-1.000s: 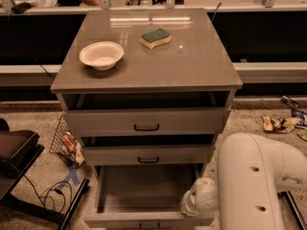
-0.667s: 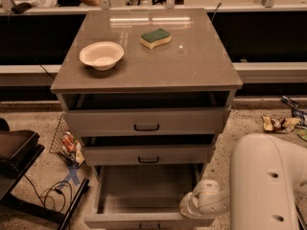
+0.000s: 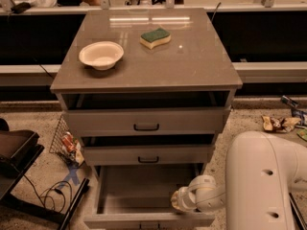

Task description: Open bottom drawer

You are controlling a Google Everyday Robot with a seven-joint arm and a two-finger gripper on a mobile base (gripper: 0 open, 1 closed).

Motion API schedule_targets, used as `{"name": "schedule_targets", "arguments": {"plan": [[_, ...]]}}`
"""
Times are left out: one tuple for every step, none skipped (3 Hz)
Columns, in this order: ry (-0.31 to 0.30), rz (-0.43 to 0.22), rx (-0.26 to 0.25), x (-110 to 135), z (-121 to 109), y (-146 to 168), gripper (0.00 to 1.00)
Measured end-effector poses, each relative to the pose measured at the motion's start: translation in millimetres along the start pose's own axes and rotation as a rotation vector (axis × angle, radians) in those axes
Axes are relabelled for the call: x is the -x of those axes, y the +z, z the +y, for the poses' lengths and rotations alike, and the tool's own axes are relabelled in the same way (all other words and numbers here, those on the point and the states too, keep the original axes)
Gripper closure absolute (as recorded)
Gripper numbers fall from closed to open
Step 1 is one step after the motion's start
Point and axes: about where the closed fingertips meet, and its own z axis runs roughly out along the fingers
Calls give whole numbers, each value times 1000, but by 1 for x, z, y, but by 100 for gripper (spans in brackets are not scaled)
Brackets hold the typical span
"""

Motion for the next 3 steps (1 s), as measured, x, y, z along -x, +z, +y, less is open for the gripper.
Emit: {"name": "schedule_targets", "arguments": {"plan": [[-67, -21, -25, 19, -25, 15, 100], [-70, -22, -30, 21, -29, 16, 100], [-57, -19, -8, 18, -22, 28, 100]]}}
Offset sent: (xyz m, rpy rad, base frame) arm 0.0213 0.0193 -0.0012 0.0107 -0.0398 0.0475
